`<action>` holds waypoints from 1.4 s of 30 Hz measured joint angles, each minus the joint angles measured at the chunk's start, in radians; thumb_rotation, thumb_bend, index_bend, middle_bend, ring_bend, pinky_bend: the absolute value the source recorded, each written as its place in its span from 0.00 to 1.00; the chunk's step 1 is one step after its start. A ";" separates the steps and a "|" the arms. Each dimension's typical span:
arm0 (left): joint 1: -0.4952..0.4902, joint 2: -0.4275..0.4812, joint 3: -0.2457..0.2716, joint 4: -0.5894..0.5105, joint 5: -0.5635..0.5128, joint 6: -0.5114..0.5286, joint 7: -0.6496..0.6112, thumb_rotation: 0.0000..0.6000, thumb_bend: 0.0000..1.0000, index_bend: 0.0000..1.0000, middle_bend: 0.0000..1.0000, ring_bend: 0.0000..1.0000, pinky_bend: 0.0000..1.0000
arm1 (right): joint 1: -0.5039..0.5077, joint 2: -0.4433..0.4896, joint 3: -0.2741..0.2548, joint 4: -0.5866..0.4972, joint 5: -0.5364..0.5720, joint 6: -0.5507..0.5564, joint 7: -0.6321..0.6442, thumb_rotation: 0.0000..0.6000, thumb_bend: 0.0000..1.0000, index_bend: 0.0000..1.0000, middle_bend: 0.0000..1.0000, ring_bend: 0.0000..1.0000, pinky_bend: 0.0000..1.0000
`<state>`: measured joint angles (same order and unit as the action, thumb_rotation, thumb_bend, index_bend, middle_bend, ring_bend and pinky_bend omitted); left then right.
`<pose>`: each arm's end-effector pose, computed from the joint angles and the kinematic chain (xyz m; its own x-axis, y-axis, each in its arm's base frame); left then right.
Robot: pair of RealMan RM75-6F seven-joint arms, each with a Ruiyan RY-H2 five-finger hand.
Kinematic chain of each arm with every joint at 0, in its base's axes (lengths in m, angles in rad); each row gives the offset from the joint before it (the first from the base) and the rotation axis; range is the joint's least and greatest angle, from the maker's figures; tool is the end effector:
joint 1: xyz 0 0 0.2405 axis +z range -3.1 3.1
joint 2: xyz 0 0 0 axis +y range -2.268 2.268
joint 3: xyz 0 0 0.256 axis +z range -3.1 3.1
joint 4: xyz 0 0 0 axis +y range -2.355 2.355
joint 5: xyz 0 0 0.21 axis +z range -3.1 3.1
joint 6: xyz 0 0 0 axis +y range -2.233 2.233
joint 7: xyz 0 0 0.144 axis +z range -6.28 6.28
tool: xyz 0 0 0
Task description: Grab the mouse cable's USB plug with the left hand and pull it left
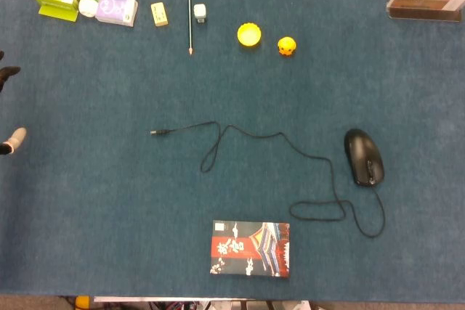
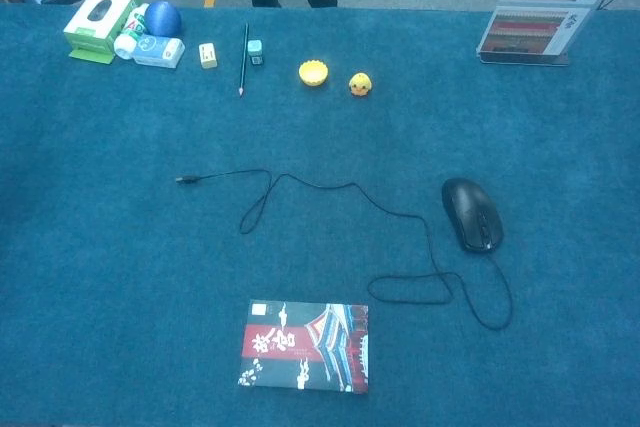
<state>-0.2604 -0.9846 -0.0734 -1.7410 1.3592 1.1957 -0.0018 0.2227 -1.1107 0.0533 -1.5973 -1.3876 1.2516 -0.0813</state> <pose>-0.2894 0.2323 0.1617 0.3813 0.1991 0.9028 0.9236 -0.0414 -0.3810 -0.3144 -0.2228 0.1398 0.4748 -0.1708 0.8634 -0.8786 -0.0359 0.4761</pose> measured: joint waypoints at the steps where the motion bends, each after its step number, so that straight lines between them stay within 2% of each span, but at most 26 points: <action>1: 0.002 0.000 0.002 -0.002 -0.001 0.001 0.003 1.00 0.25 0.14 0.03 0.04 0.20 | 0.003 -0.006 0.000 0.010 -0.002 -0.007 0.008 1.00 0.00 0.31 0.16 0.21 0.29; 13: 0.011 0.004 0.010 -0.015 -0.017 0.004 -0.030 1.00 0.25 0.14 0.00 0.04 0.21 | 0.019 -0.028 -0.002 0.047 -0.029 -0.022 0.049 1.00 0.00 0.31 0.16 0.21 0.29; 17: 0.011 -0.010 0.008 -0.014 -0.004 0.006 -0.082 1.00 0.25 0.17 0.00 0.04 0.21 | 0.019 -0.029 -0.001 0.055 -0.028 -0.022 0.056 1.00 0.00 0.31 0.16 0.21 0.29; 23: -0.002 -0.041 0.005 0.008 -0.001 -0.003 -0.086 1.00 0.25 0.23 0.00 0.04 0.21 | 0.018 -0.030 0.003 0.053 -0.033 -0.007 0.050 1.00 0.00 0.31 0.16 0.21 0.29; 29: -0.007 -0.085 0.009 0.009 0.000 -0.015 -0.123 1.00 0.25 0.26 0.00 0.01 0.20 | 0.039 -0.016 0.024 0.039 -0.039 -0.007 0.027 1.00 0.00 0.31 0.16 0.21 0.29; 42: -0.048 -0.174 0.017 0.052 -0.002 -0.072 -0.097 1.00 0.25 0.32 0.00 0.00 0.08 | 0.118 0.015 0.090 0.008 -0.024 -0.042 -0.013 1.00 0.00 0.31 0.16 0.21 0.29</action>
<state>-0.3080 -1.1588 -0.0562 -1.6889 1.3569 1.1237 -0.0990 0.3407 -1.0959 0.1436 -1.5894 -1.4119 1.2094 -0.0947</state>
